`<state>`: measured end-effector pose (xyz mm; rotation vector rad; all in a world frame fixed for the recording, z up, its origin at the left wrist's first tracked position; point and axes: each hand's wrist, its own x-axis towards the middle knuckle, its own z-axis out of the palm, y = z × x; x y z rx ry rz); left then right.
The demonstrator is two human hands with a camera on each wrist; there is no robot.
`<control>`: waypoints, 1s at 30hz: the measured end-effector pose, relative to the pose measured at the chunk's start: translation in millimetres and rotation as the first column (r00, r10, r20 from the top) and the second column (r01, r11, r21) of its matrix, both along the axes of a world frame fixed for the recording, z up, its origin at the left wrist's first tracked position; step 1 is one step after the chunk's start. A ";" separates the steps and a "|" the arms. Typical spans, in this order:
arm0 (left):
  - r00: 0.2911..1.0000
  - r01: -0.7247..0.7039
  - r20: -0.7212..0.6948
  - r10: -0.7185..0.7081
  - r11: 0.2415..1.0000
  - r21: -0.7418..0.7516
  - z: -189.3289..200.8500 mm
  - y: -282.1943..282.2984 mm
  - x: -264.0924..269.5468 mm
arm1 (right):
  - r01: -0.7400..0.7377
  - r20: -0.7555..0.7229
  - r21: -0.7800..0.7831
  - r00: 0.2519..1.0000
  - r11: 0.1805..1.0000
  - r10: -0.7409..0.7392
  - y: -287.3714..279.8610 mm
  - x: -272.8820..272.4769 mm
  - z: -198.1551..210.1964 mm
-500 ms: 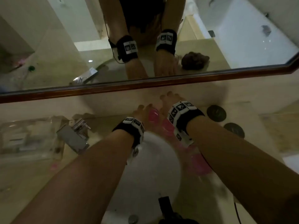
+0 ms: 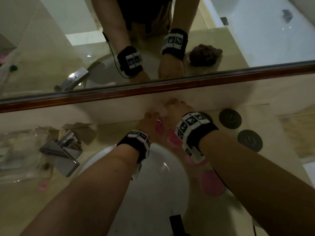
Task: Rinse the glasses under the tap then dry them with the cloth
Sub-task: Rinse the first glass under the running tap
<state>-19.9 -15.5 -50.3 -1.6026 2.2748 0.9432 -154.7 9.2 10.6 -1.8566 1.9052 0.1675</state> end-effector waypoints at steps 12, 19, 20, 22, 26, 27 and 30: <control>0.995 -0.097 -0.007 0.097 0.988 -0.122 26.0 14.0 25.6 | -0.016 0.024 -0.015 1.000 1.000 0.017 15.3 20.4 26.6; 0.957 -0.247 -0.199 0.209 0.949 -0.194 60.6 48.4 78.5 | -0.068 0.015 -0.052 0.998 0.996 0.069 33.2 56.7 53.9; 0.947 -0.273 -0.224 0.229 0.942 -0.195 65.4 53.9 86.1 | -0.070 0.023 -0.061 0.997 0.996 0.072 36.0 63.2 57.2; 0.914 -0.346 -0.293 0.281 0.916 -0.202 77.8 66.7 102.4 | -0.094 0.030 -0.076 0.995 0.993 0.096 43.0 79.8 64.5; 0.844 -0.478 -0.397 0.360 0.840 -0.255 96.8 87.9 135.4 | -0.127 0.028 -0.107 0.991 0.986 0.131 54.9 111.1 74.3; 0.831 -0.501 -0.409 0.377 0.826 -0.257 101.3 93.0 145.5 | -0.135 0.032 -0.119 0.990 0.984 0.140 58.8 120.7 77.6; 0.808 -0.546 -0.419 0.414 0.794 -0.267 109.3 104.7 174.9 | -0.190 0.059 -0.154 0.978 0.969 0.201 72.0 150.5 92.4</control>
